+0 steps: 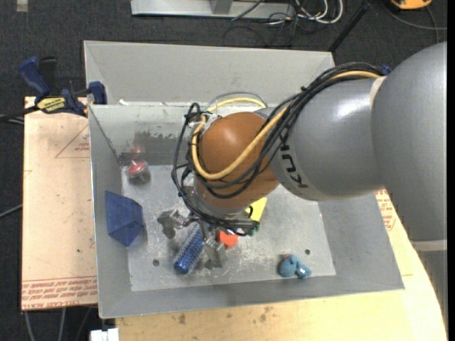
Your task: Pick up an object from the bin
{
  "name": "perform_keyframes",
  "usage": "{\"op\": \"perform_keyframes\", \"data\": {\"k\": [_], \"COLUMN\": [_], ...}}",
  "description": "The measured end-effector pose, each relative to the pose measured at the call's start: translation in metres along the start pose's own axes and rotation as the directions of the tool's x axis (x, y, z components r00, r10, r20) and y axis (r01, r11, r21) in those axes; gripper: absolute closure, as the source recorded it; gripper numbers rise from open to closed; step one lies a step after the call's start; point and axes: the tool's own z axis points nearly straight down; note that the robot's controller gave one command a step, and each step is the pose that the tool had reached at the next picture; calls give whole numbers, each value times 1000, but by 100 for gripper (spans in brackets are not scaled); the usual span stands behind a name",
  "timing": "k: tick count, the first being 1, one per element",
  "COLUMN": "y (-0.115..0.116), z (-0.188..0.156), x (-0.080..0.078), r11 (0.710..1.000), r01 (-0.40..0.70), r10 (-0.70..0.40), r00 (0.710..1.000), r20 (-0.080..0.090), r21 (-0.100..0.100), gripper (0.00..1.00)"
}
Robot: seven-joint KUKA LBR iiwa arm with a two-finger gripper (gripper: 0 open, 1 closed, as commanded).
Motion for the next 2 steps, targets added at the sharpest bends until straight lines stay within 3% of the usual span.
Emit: {"op": "perform_keyframes", "data": {"k": [1,2], "y": [-9,-16], "z": [-13,32], "x": [1,-6], "r11": [968,916], "r01": [250,402], "r10": [-250,-402], "r00": [968,916], "r20": [-1,-4], "r21": [-1,-5], "gripper": [0,0]}}
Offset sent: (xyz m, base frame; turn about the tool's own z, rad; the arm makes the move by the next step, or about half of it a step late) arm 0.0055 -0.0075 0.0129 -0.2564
